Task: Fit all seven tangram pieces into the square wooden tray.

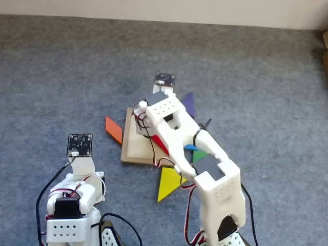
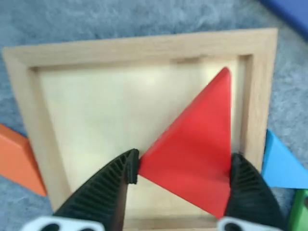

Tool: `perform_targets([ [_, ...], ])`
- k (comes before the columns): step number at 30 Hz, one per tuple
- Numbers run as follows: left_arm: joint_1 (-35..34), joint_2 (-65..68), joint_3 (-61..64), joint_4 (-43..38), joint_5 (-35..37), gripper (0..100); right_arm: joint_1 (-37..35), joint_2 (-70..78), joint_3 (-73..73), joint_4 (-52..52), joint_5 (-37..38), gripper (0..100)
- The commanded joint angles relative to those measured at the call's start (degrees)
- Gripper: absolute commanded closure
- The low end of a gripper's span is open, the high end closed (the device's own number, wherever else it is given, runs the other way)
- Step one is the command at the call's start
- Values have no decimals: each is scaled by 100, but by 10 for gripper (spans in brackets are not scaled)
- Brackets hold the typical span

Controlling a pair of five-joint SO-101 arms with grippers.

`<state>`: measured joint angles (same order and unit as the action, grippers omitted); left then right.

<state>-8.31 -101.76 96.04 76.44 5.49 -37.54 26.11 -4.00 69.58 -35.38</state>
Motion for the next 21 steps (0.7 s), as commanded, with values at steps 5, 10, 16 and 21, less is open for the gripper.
perform_targets([
  [5,-75,-286,110,9,-44,994,92,-110,-40,690,132,621],
  [10,-75,-286,110,9,-44,994,92,-136,-75,708,167,619],
  [16,-75,-286,110,9,-44,994,92,-119,-558,963,642,619],
  [21,-75,-286,110,9,-44,994,277,-84,-655,1033,642,619],
])
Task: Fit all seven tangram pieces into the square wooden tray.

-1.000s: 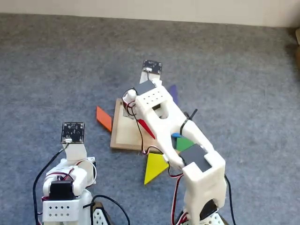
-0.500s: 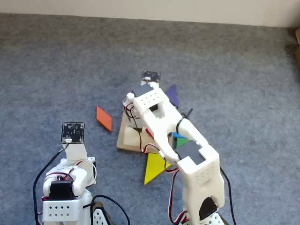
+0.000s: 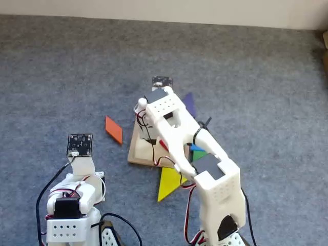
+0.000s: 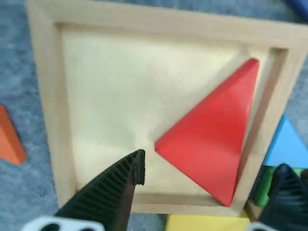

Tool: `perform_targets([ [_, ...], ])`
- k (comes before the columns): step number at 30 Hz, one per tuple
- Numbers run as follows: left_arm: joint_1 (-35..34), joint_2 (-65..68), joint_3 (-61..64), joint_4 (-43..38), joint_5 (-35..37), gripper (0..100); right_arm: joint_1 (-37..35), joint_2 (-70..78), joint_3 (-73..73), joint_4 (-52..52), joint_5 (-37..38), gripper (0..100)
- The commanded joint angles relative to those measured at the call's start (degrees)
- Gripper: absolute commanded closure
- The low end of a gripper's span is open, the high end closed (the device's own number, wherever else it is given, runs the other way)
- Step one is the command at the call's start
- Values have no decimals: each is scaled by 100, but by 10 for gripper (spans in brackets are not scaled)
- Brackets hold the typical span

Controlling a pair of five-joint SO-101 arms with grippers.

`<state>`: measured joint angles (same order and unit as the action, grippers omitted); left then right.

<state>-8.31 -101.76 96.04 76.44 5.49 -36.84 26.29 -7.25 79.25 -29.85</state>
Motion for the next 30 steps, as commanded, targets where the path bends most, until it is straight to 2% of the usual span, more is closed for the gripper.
perform_targets([
  [1,-75,-286,110,9,-44,994,286,-101,-330,40,88,619],
  [6,-75,-286,110,9,-44,994,470,-92,-330,40,79,619],
  [24,-75,-286,110,9,-44,994,453,-145,-365,92,176,619],
  [27,-75,-286,110,9,-44,994,453,-365,-514,400,536,619],
  [30,-75,-286,110,9,-44,994,453,-778,-743,725,554,619],
])
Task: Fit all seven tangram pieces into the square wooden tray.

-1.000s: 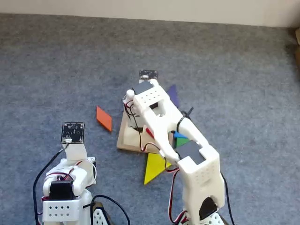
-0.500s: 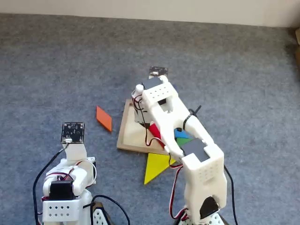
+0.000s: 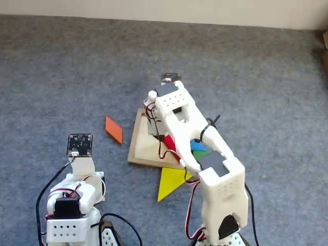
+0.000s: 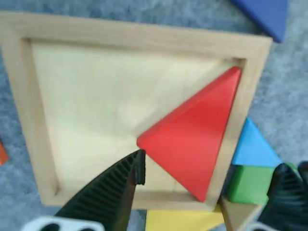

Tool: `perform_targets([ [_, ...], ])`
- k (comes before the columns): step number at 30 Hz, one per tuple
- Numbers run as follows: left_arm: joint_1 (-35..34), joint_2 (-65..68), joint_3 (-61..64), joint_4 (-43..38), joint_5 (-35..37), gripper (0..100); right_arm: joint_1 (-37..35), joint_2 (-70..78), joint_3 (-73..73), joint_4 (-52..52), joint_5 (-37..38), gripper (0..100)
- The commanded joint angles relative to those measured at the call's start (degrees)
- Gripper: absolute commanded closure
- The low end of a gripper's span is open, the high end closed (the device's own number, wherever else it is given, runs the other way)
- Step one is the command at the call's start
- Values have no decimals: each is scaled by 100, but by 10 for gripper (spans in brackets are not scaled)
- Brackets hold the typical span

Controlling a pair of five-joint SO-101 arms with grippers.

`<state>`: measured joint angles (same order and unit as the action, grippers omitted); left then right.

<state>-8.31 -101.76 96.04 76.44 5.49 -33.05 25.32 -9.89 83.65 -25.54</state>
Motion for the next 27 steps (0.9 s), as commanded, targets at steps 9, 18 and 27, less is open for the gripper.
perform_targets([
  [9,-75,-286,110,9,-44,994,-505,-1543,365,945,132,619],
  [18,-75,-286,110,9,-44,994,-1314,-1736,1587,901,132,619],
  [27,-75,-286,110,9,-44,994,-1332,-1138,1745,901,-290,618],
])
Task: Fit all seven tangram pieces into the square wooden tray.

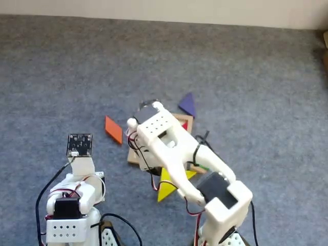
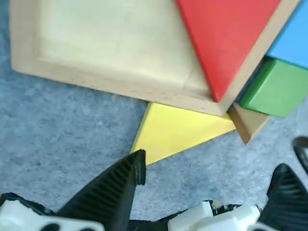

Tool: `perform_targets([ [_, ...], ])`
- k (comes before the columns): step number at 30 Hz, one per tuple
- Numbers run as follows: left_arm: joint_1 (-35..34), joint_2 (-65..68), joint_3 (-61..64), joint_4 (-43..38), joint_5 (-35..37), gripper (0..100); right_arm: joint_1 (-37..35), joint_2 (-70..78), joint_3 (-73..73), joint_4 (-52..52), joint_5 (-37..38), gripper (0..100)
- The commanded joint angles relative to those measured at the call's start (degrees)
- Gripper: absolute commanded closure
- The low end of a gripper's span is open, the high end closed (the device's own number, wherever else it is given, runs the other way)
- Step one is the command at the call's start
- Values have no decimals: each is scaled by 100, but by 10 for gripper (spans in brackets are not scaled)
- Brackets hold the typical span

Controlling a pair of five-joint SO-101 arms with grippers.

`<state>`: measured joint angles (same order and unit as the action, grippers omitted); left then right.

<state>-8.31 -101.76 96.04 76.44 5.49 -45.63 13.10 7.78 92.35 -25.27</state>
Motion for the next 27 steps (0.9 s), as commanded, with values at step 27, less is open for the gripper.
perform_targets([
  [27,-75,-286,110,9,-44,994,-444,-910,-4,-418,-580,617],
])
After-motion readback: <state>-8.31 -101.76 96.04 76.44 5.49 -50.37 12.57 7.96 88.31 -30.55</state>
